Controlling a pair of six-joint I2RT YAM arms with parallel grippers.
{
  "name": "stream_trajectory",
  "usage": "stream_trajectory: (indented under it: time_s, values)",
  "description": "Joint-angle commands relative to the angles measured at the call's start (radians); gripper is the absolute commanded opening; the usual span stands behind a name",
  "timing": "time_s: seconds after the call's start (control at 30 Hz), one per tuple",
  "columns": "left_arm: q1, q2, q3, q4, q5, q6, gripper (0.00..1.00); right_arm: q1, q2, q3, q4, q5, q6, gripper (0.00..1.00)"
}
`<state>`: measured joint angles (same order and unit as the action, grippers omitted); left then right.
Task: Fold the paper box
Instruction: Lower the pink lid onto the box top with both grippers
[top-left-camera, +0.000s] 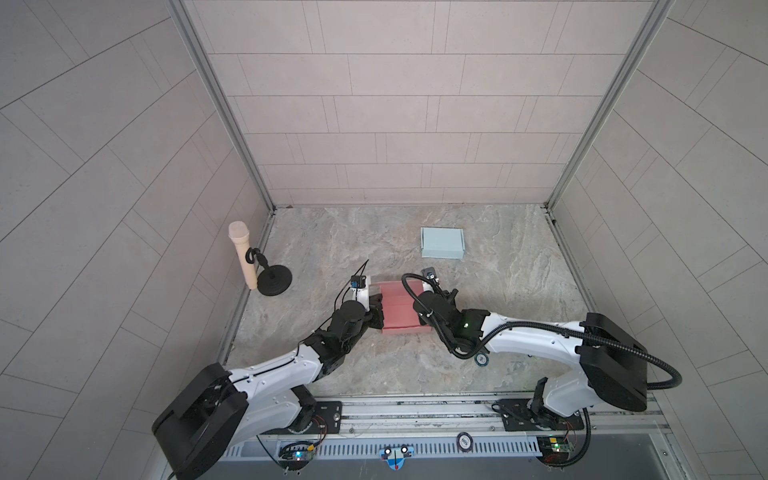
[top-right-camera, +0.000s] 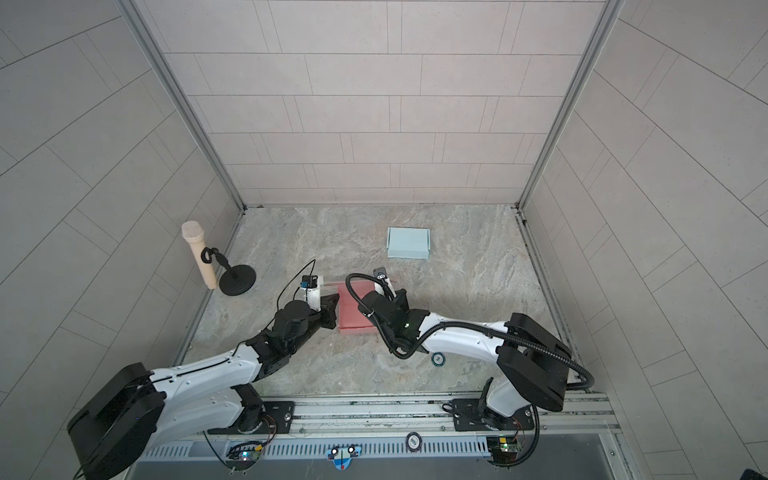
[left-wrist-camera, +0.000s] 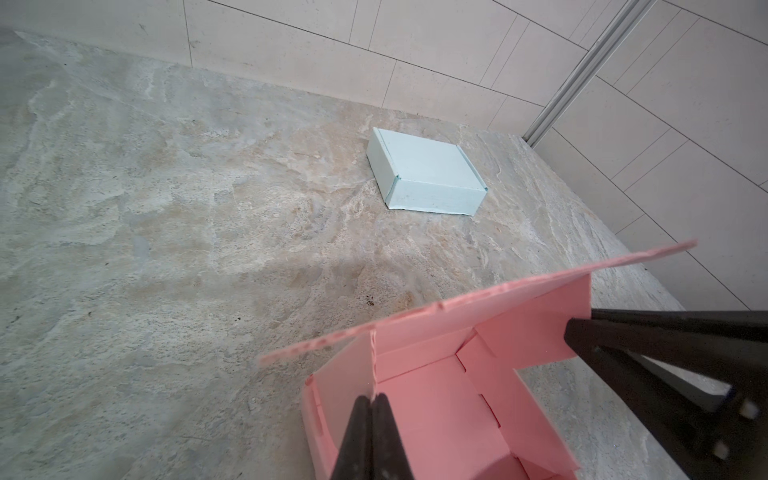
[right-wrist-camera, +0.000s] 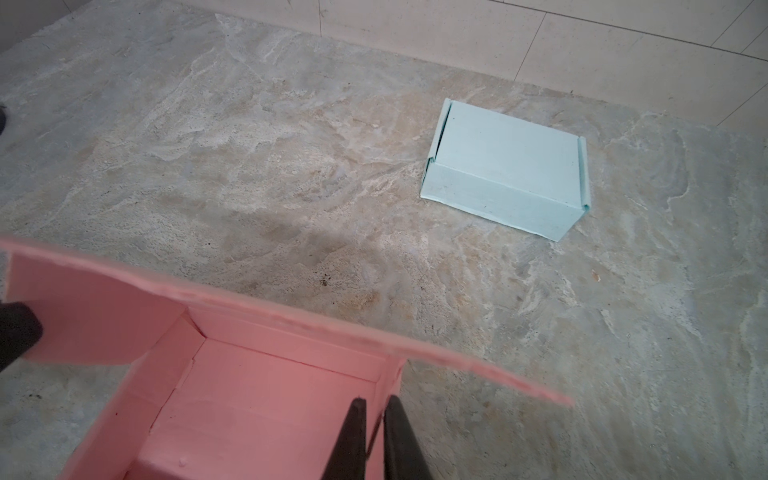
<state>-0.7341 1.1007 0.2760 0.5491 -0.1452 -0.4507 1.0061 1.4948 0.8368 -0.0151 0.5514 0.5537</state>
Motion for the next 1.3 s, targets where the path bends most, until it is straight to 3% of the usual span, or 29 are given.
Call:
stream_trajectory:
  time_s: [0.0,0.77,1.0,1.27]
  values:
    - [-0.012,0.005,-0.039,0.071,-0.019,0.003,0.00,0.025,-0.010,-0.027,0.013,0.035,0.034,0.13]
    - [-0.120,-0.011,-0.184,0.184,-0.204,0.027,0.00,0.104,-0.012,-0.090,0.077,0.104,0.099,0.13]
    - [-0.137,-0.024,-0.156,0.124,-0.203,-0.033,0.00,0.106,-0.019,-0.132,0.104,0.104,0.116,0.13]
    - [-0.204,-0.010,-0.128,0.068,-0.282,-0.047,0.00,0.106,-0.021,-0.163,0.156,0.104,0.093,0.13]
